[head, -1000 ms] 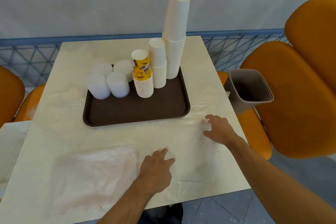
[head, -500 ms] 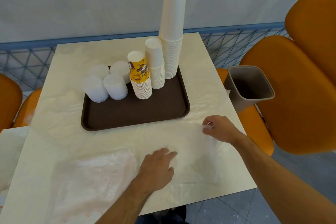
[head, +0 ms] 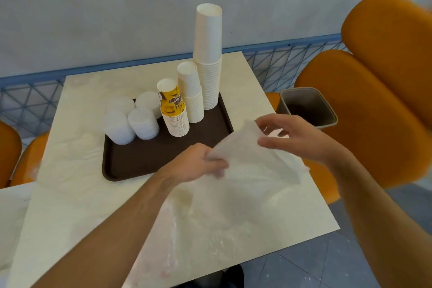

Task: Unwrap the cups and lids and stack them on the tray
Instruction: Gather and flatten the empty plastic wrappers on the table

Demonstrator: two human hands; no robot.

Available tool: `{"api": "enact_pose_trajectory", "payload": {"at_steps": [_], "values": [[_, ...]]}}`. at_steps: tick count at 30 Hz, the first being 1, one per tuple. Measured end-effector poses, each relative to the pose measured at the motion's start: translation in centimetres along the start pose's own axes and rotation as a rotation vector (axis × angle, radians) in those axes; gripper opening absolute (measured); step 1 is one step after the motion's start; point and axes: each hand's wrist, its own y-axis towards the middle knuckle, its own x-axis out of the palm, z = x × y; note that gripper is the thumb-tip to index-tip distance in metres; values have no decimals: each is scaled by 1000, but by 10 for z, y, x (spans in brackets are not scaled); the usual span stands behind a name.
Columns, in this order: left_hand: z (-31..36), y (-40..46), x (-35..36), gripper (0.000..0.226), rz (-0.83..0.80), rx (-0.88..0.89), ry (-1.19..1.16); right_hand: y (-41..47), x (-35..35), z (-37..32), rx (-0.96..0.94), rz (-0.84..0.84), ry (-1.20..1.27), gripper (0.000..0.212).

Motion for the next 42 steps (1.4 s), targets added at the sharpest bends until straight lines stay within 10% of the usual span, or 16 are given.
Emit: {"api": "enact_pose_trajectory", "payload": {"at_steps": [4,9,23,42], "values": [[12,-20,1,22,139,24,-358,-22,12,40,187,148,716,79],[15,-29,4,14,290,-4,-541,-24,66,37,244,-121,962,62],[17,-52,-24,15,164,30,-459,-6,39,11,259,-35,853,27],[34,-62,-45,27,37,-25,-995,-3,-11,-14,91,-161,540,47]]}}
